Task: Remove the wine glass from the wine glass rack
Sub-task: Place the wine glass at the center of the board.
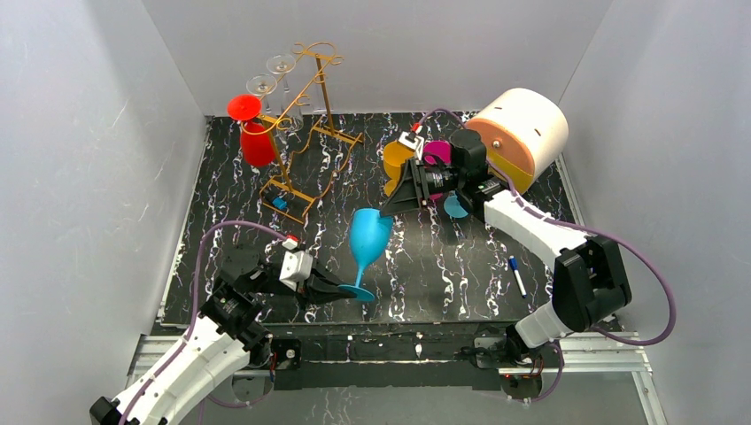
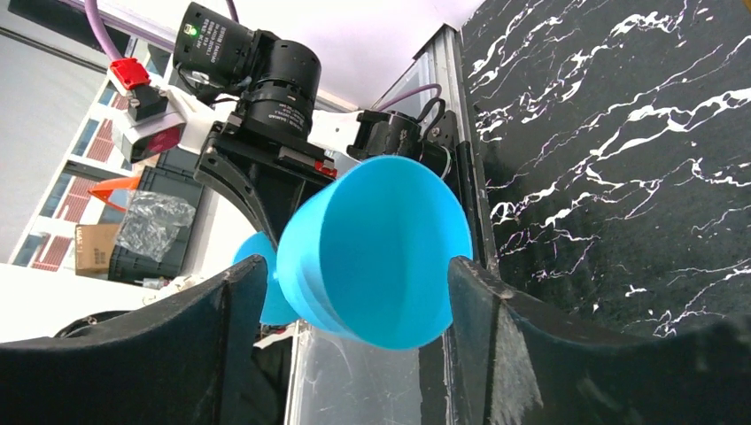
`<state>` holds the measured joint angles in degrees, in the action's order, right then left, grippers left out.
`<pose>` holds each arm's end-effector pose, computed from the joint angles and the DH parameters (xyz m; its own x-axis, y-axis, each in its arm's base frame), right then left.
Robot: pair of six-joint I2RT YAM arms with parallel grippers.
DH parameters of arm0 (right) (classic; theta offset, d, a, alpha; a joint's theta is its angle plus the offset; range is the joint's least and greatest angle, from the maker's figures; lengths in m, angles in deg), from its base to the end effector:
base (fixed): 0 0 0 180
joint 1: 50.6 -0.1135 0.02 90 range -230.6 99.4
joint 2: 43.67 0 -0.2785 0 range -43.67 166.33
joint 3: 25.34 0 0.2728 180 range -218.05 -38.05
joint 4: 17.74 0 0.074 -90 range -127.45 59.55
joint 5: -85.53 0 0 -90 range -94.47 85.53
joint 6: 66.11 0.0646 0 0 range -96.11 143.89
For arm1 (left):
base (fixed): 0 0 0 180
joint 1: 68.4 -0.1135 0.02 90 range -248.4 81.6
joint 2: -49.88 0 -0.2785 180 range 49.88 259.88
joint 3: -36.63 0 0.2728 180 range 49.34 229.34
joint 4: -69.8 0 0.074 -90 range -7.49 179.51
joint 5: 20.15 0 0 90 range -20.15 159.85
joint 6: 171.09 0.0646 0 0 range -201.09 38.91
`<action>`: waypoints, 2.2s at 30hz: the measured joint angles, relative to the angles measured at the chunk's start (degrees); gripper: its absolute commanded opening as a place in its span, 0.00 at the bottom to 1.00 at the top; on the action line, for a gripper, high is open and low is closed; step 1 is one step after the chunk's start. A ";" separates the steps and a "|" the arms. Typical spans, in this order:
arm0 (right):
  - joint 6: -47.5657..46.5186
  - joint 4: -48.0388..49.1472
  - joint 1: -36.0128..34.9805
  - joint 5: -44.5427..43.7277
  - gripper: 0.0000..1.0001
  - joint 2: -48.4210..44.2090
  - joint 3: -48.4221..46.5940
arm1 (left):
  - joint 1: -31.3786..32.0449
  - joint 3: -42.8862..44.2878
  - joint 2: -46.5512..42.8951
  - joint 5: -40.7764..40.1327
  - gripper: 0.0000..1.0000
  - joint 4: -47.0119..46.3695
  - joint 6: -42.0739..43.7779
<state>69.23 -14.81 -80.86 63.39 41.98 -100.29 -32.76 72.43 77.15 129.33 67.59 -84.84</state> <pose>0.2846 0.2353 0.3273 -0.7810 -0.1453 -0.6074 -0.6076 -0.0478 0.7928 0.0872 -0.1310 0.3015 0.0868 -0.1031 -0.9909 0.9915 -0.0874 0.0959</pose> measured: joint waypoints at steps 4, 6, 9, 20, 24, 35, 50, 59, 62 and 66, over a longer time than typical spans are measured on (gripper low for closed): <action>1.31 1.97 -0.44 0.33 0.55 0.13 0.00 | 0.00 0.24 0.33 1.18 0.00 1.95 1.49; 2.08 3.19 -0.83 1.40 0.47 0.13 0.00 | 0.00 0.26 0.33 1.20 0.00 2.75 2.10; 2.86 4.79 -1.46 3.15 0.45 0.11 0.00 | 0.00 0.26 0.33 1.07 0.00 3.69 3.48; 3.50 9.05 -3.58 7.76 0.12 0.07 0.00 | 0.22 3.82 3.37 2.32 0.00 9.31 10.99; 5.79 9.97 -3.48 9.22 0.01 -0.96 0.26 | 0.24 6.23 4.83 2.38 0.00 15.56 16.50; 8.50 13.25 -3.56 9.44 0.01 -2.97 1.25 | 0.26 9.86 4.98 0.07 0.03 24.44 24.37; -8.83 -4.59 -4.37 0.94 0.01 -3.52 -1.49 | 0.07 10.23 2.40 -8.28 0.98 27.91 19.34; -22.62 -22.16 -4.37 -17.07 0.01 -6.16 -3.52 | 0.07 10.34 0.72 -24.63 0.98 29.99 16.70; -24.98 -25.00 -4.39 -24.85 0.01 -7.69 -3.52 | 0.07 10.40 0.11 -30.95 0.98 30.51 15.61; -28.46 -29.42 -5.77 -38.73 0.01 -8.70 -3.54 | 0.07 10.40 -2.01 -37.77 0.98 30.86 14.01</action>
<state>40.77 -44.23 -86.63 24.66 33.28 -103.83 -32.70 82.84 75.14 91.56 98.45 -70.83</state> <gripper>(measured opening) 0.042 0.983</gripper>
